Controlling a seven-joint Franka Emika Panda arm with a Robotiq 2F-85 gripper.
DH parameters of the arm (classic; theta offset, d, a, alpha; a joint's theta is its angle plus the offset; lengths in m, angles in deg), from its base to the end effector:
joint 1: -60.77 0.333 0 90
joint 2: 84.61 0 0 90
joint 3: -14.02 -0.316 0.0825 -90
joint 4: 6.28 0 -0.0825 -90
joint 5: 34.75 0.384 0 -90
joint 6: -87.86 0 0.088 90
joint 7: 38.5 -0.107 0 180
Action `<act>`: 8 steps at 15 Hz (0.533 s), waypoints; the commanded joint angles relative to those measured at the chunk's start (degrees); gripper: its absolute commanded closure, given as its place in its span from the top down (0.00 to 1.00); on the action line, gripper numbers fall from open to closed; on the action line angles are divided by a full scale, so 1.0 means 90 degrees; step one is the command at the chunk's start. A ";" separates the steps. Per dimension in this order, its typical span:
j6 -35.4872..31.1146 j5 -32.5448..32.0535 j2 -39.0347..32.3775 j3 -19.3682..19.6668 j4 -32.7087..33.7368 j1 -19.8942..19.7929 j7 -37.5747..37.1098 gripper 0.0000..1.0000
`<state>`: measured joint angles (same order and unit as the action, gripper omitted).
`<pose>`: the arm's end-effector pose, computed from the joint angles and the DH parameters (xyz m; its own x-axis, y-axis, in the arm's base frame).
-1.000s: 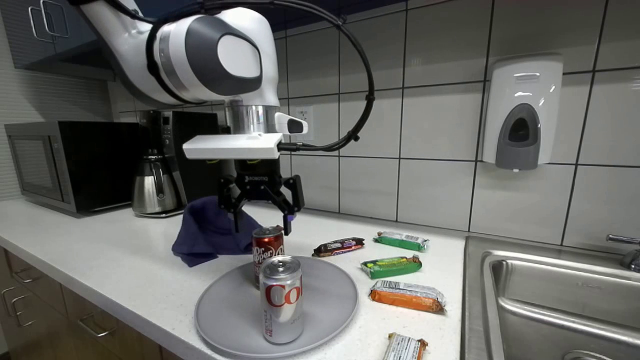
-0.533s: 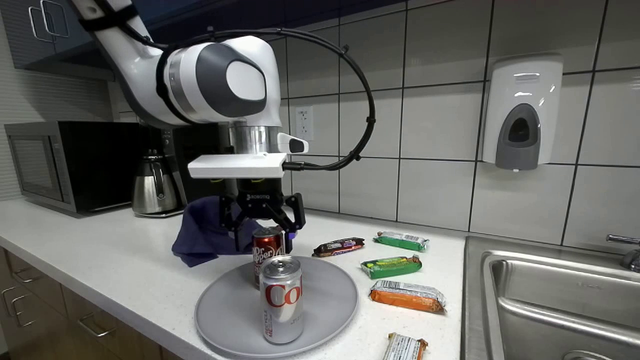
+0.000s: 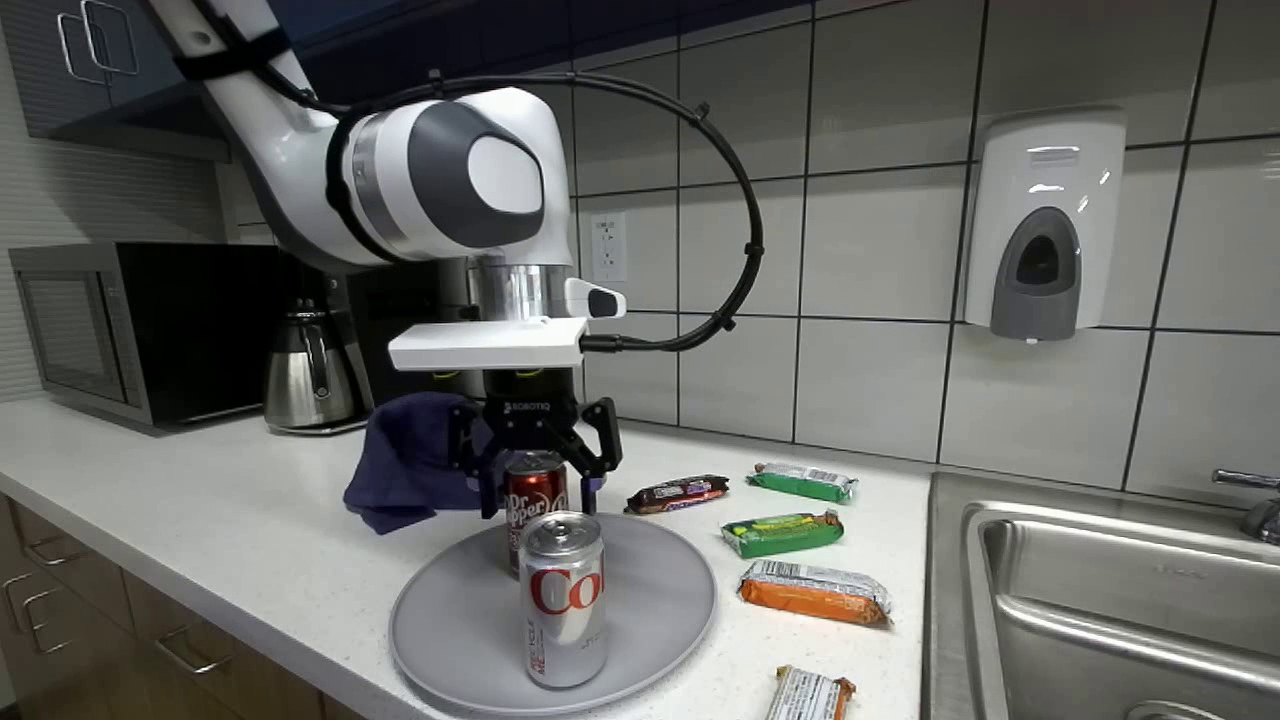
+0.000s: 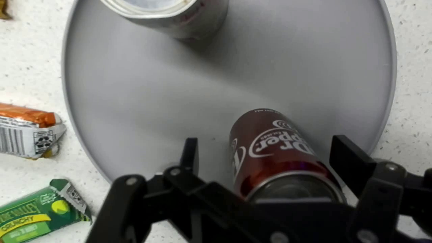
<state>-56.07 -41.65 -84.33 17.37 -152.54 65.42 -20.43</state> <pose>0.4481 0.0112 0.2672 0.9053 0.4209 -0.0579 0.4238 -0.9043 0.0515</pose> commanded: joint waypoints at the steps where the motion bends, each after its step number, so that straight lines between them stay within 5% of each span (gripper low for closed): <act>1: 0.0013 0.0003 -0.0004 -0.0166 0.0014 -0.0167 0.0001 1.00; 8: -0.0063 -0.0050 -0.0060 -0.0218 0.0063 -0.0141 -0.0061 1.00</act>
<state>-56.09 -41.62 -84.60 17.02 -152.40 65.39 -20.44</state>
